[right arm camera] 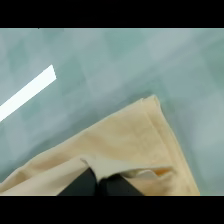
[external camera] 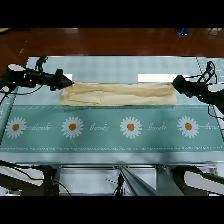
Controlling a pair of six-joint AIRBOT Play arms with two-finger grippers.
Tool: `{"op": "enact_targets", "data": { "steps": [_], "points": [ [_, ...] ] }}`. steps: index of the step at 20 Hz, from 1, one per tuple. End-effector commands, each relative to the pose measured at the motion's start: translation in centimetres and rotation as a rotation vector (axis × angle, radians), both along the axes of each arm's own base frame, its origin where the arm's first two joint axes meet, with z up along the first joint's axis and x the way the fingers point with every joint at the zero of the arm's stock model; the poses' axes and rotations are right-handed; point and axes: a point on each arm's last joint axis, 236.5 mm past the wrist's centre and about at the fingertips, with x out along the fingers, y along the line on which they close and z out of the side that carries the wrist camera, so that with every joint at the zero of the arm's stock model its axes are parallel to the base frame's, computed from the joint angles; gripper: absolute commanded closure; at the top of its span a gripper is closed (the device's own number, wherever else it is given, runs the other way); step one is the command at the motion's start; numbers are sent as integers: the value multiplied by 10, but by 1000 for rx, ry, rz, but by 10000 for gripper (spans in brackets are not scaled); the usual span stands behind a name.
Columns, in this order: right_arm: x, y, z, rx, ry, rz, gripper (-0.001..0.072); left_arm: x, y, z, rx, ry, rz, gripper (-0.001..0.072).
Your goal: Fold the shirts.
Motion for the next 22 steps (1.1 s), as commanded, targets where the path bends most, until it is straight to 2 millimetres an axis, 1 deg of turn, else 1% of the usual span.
{"op": "enact_targets", "data": {
  "steps": [1,2,3,4,6,7,8,9,10,11,12,13,14,15,17,21,22],
  "points": [
    [1,-4,-9,-35,7,13,441,-10,-2,-16,-39,71,-28,315],
    [0,-9,-3,-63,-10,32,322,-11,4,-13,-45,74,-22,305],
    [-2,-16,6,-105,-30,52,304,-13,12,-9,-57,79,-18,299],
    [-5,-29,16,-161,-46,60,303,-16,20,-4,-69,83,-15,299],
    [-18,-59,33,-313,-48,83,303,-27,36,10,-100,96,-20,299],
    [-28,-75,33,-364,-12,73,303,-33,41,16,-118,105,-29,299],
    [-43,-92,26,-373,57,34,303,-39,45,20,-131,113,-37,299],
    [-57,-101,15,-344,133,-10,301,-43,47,23,-143,121,-46,299],
    [-70,-103,1,-277,205,-44,295,-46,45,25,-150,128,-59,300],
    [-76,-96,-12,-199,249,-51,257,-48,43,25,-154,131,-67,300],
    [-77,-84,-24,-94,276,-57,181,-48,41,25,-153,131,-73,300],
    [-73,-69,-32,5,284,-56,124,-49,37,25,-153,132,-82,299],
    [-68,-56,-39,87,282,-50,116,-49,33,25,-152,133,-92,300],
    [-61,-43,-44,151,276,-47,116,-50,29,25,-152,133,-102,300],
    [-52,-23,-54,222,278,-41,117,-51,22,25,-151,134,-119,300],
    [-46,23,-75,246,314,20,130,-54,7,25,-147,135,-153,300],
    [-43,34,-76,249,311,35,249,-52,5,24,-141,131,-152,300]
  ]
}}
